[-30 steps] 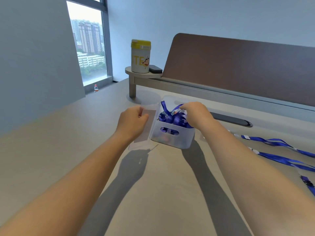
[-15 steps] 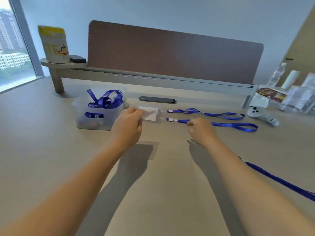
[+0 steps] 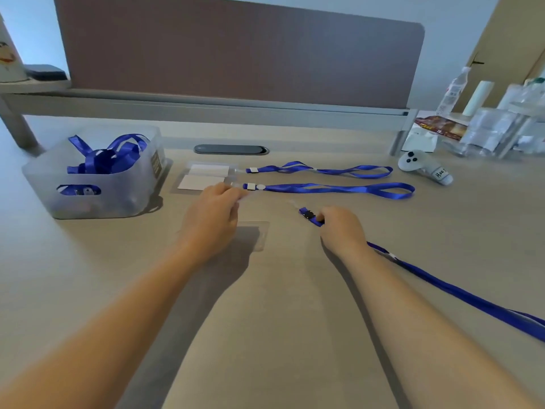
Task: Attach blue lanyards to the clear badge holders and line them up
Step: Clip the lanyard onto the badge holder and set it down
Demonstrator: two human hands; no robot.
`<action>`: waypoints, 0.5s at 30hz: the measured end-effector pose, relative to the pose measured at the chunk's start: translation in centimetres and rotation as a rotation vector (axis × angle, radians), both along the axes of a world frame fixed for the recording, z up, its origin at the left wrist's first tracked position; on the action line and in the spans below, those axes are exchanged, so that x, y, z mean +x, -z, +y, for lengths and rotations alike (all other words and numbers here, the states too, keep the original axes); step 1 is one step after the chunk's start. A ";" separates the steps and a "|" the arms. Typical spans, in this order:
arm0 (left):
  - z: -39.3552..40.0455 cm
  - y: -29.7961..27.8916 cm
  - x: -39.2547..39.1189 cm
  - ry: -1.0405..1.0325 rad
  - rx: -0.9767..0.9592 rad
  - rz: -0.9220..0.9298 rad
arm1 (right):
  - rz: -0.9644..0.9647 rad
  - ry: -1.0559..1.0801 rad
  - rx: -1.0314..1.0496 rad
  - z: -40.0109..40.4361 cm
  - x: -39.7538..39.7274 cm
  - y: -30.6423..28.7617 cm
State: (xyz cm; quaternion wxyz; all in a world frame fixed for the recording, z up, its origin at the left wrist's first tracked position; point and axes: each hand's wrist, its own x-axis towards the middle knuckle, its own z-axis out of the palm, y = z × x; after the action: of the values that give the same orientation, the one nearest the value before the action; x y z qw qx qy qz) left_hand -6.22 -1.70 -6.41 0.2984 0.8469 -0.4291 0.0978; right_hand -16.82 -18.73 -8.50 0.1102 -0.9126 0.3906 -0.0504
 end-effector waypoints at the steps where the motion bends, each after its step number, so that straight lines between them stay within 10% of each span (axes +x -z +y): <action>1: 0.0 0.1 0.0 0.002 -0.006 0.005 | 0.018 -0.008 -0.014 0.1 0.0 -0.2; 15: 1.8 0.0 0.6 -0.007 0.000 0.019 | 0.007 -0.142 -0.068 2.1 1.5 0.0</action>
State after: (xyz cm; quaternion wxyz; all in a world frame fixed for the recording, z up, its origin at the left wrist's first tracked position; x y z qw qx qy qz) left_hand -5.66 0.07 -6.38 0.3022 0.8493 -0.4233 0.0911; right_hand -15.33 -16.67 -8.55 0.0810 -0.9414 0.3233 -0.0523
